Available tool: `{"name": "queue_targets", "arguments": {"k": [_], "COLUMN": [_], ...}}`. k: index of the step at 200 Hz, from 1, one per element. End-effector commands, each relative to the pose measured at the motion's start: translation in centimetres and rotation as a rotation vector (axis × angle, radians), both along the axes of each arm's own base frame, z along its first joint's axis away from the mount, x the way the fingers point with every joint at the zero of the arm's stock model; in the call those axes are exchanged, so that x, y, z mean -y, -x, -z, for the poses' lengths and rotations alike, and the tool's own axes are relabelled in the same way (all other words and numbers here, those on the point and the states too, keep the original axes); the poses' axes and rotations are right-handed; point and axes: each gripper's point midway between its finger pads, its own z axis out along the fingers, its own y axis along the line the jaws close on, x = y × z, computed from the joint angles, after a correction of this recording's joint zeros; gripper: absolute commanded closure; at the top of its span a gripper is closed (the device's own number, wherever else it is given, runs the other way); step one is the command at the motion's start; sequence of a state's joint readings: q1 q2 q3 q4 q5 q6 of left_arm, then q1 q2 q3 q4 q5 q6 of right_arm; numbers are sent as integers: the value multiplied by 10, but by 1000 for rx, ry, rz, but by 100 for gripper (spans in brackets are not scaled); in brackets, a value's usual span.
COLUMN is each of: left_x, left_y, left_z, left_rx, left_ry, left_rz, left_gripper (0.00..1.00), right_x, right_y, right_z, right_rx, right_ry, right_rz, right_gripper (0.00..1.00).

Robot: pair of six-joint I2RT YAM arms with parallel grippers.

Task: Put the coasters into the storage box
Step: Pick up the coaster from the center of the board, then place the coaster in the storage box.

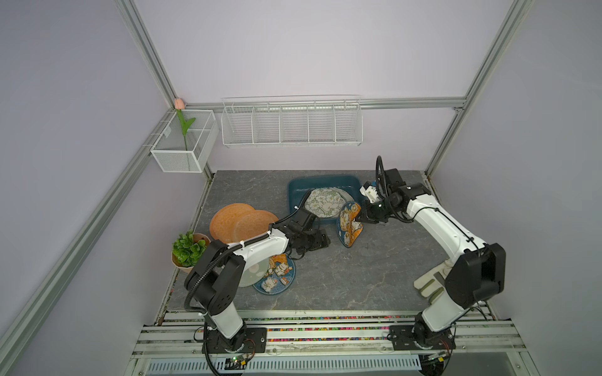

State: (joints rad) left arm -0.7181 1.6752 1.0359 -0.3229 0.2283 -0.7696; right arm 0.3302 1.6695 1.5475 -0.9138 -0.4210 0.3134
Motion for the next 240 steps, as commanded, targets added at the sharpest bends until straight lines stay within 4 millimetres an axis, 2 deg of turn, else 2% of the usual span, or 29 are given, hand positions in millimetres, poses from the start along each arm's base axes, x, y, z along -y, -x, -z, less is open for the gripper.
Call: {"name": "queue_targets", "arguments": {"k": [1,29,61,86,116,148,185,240], "left_x": [-6,-12,-20,-27,-36,-43,-46,-51], "left_y": [-1,1,4,8,13,16,16,16], "left_z": [-6,-9,-11,-11,-10,-9,-10,-10], "left_rx": [17,26,36,37,37,34,37,39], "left_ry": [13,14,12,10,-2,-6,-13,-18], "left_rz": [-27,-38,-61,-75,-90,-105,-107,-114], "left_gripper": [12,12,11,10,10,9,9,9], "right_x": [-16,-34,-56,-73,-98,-117,-115,-81], "right_y": [-15,-45,-78,-102,-120,-139,-156,-158], "right_z": [-14,-26,-26,-19,-9,12,46,91], "right_rx": [3,46,76,84,75,63,41,-10], "right_ry": [-66,-111,-154,-178,-216,-223,-157,13], "right_rz": [-6,-5,4,12,-1,-6,5,40], "right_gripper": [93,93,93,93,93,93,93,89]}}
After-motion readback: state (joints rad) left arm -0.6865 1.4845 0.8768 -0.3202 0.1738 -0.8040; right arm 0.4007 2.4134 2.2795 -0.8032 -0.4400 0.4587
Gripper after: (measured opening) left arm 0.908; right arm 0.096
